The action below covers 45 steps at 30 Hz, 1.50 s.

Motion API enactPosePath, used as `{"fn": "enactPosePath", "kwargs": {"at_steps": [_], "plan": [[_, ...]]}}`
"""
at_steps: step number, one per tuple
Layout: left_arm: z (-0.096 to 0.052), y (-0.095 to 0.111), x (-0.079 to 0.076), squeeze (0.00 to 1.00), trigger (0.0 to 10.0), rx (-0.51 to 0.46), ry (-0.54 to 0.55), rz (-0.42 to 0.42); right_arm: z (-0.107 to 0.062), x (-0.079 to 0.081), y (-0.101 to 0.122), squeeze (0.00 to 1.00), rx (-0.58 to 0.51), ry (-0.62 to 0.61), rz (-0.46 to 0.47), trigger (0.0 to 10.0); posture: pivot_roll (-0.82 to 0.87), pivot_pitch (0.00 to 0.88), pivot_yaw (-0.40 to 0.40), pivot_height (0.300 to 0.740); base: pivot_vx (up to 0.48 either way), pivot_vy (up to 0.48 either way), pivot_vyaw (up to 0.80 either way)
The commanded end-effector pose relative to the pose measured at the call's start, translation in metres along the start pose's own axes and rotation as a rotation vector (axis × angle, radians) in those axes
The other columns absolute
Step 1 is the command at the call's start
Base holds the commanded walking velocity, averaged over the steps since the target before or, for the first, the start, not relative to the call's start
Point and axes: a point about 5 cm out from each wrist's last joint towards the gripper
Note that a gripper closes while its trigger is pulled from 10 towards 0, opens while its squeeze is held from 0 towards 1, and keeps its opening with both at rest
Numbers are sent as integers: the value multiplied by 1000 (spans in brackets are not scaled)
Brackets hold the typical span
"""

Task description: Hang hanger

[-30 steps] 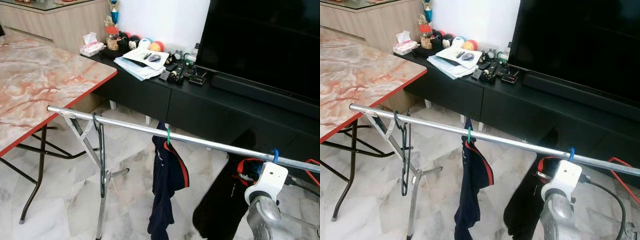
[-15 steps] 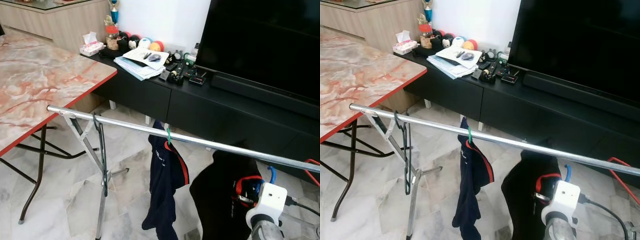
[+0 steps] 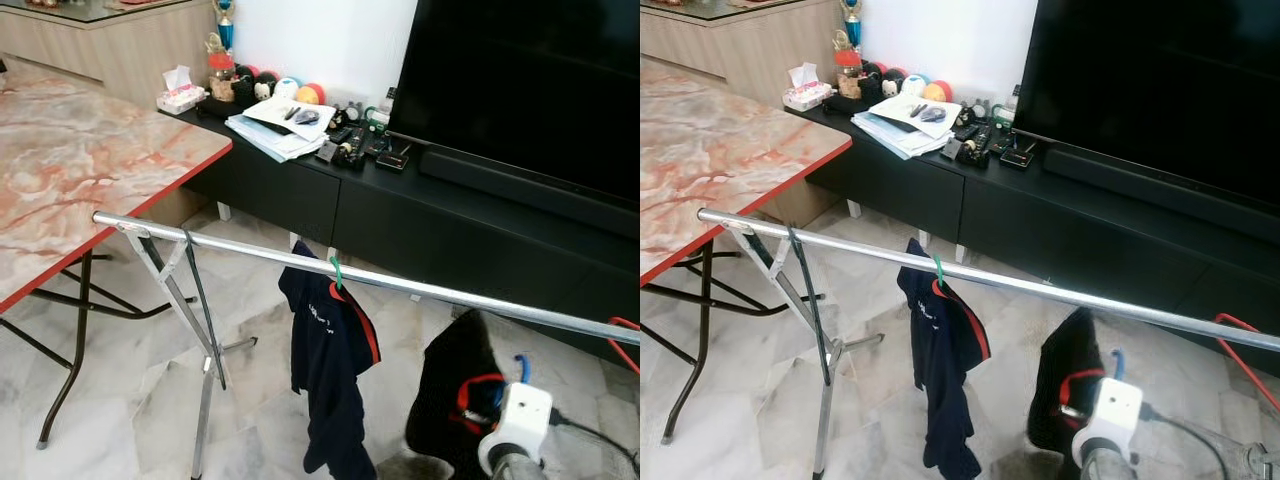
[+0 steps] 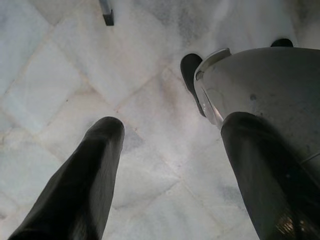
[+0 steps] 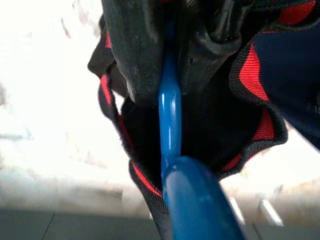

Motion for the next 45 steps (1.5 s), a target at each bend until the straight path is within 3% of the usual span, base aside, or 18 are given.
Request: {"fn": "enactPosePath", "kwargs": {"at_steps": [1,7,13,16,26,39,45], "plan": [[-1,-16,-7,0,10000,44,1,-42,6,-2,-6,0,5,4,-26,10000,-10,35,-64,740,0,0,0],[-2,-21,-4,0,10000,21,79,-218,4,-9,-53,0,202,-30,-37,10000,-1,12,-45,740,0,0,0],[-2,-22,-3,0,10000,28,86,-204,-1,-9,-70,0,253,-29,-47,10000,0,1,-33,740,0,0,0],[-3,-22,-2,0,10000,28,75,-198,-7,-11,-81,0,270,-67,45,10000,-9,0,-15,740,0,0,-781],[-3,-23,-1,0,10000,34,69,-173,-13,-10,-95,0,310,-68,19,10000,-1,0,-8,740,0,211,-779],[-4,-23,1,0,10000,44,57,-137,-13,-5,-95,0,305,-63,23,10000,6,0,0,740,0,161,-776],[-3,-21,1,0,10000,33,59,-160,-12,-4,-94,0,301,-63,22,10000,7,0,2,740,0,0,-737]]}}
Point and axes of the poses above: a point about 5 cm out from each wrist's last joint towards the gripper, its own z axis pointing out of the wrist towards the gripper, its own y axis along the axis of the wrist's last joint, x = y × z, and after that the axes turned 7 degrees about -z, right-handed
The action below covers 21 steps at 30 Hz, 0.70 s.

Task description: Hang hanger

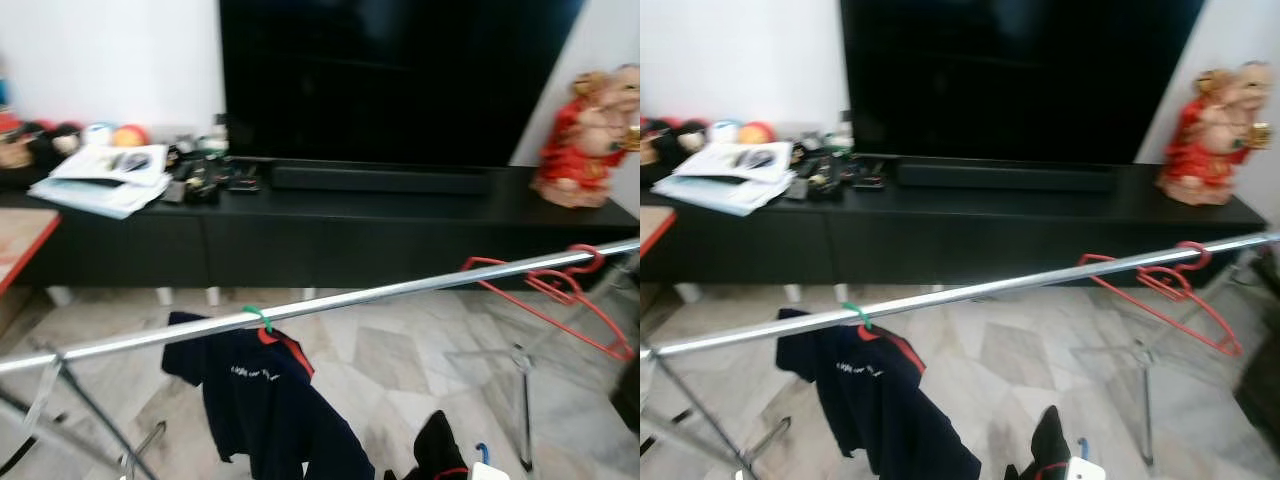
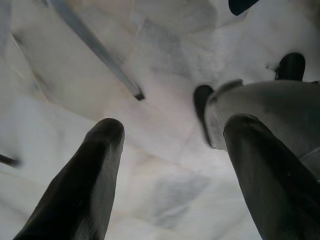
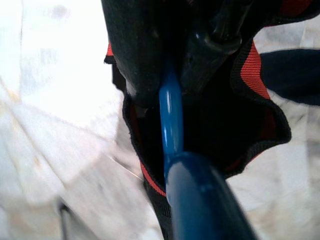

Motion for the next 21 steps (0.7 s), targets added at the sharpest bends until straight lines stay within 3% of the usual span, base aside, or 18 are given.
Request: {"fn": "enactPosePath", "kwargs": {"at_steps": [1,21], "plan": [[2,7,-7,0,10000,-14,-21,11,0,-4,0,0,-7,-17,15,10000,10,0,1,740,0,0,0],[2,7,-8,0,10000,-10,-35,-5,0,-6,-1,0,-7,-15,-7,10000,18,22,-5,740,0,0,0]]}}
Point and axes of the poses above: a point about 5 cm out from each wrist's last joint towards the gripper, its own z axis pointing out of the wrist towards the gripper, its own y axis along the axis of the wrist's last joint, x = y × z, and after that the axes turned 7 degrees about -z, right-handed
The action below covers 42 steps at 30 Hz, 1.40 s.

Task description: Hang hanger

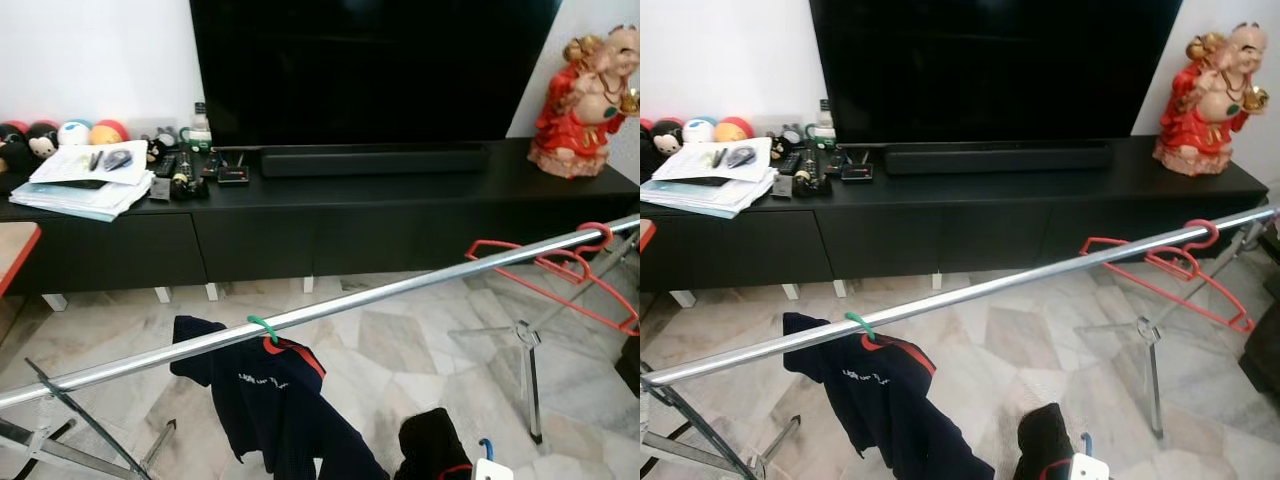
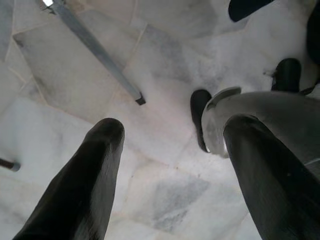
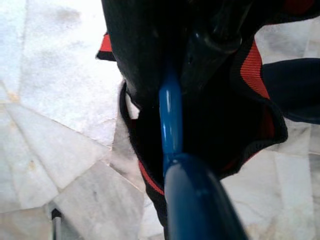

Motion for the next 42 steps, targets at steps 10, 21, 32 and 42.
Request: {"fn": "enactPosePath", "kwargs": {"at_steps": [10,21,32,42], "plan": [[-1,-7,1,0,10000,26,0,-10,0,-1,0,0,-1,-12,16,10000,20,32,-2,740,-225,0,0],[-1,-6,1,0,10000,26,-2,-10,0,-2,0,0,-8,-27,26,10000,21,35,0,740,-298,0,0],[-1,-6,1,0,10000,29,-7,-10,1,-2,12,0,-83,-28,23,10000,24,37,-3,740,-319,0,0],[-1,-7,0,0,10000,32,-10,-12,1,-2,18,0,-110,-32,45,10000,24,35,-3,740,-321,0,0]]}}
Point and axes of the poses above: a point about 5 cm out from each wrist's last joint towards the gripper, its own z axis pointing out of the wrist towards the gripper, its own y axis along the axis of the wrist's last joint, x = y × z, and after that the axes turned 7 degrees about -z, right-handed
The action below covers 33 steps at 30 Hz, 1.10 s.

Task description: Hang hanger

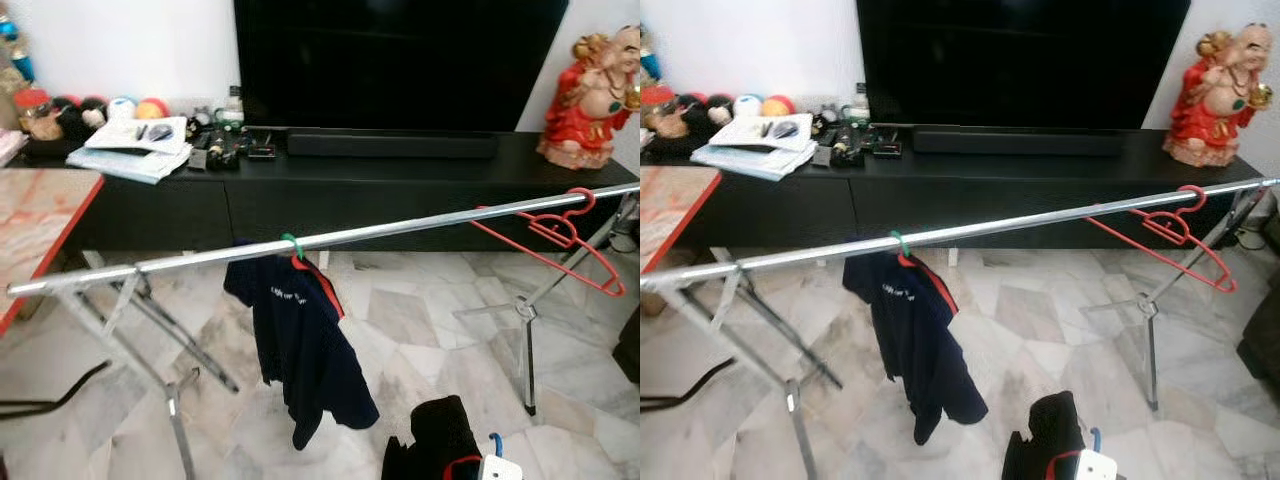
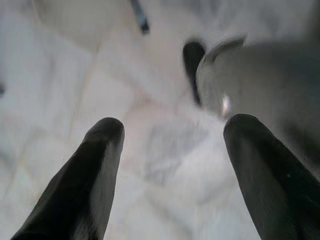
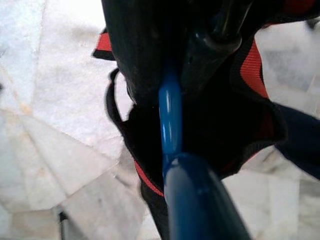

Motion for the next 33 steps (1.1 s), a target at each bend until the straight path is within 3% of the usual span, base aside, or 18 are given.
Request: {"fn": "enactPosePath", "kwargs": {"at_steps": [1,33], "plan": [[-1,-8,-1,0,10000,28,-2,-2,-1,-5,-5,0,7,-20,20,10000,24,35,-3,740,-322,0,0],[-1,-10,-3,0,10000,33,-11,0,-2,-9,-9,0,27,-36,-14,10000,22,16,-8,740,-322,0,0]]}}
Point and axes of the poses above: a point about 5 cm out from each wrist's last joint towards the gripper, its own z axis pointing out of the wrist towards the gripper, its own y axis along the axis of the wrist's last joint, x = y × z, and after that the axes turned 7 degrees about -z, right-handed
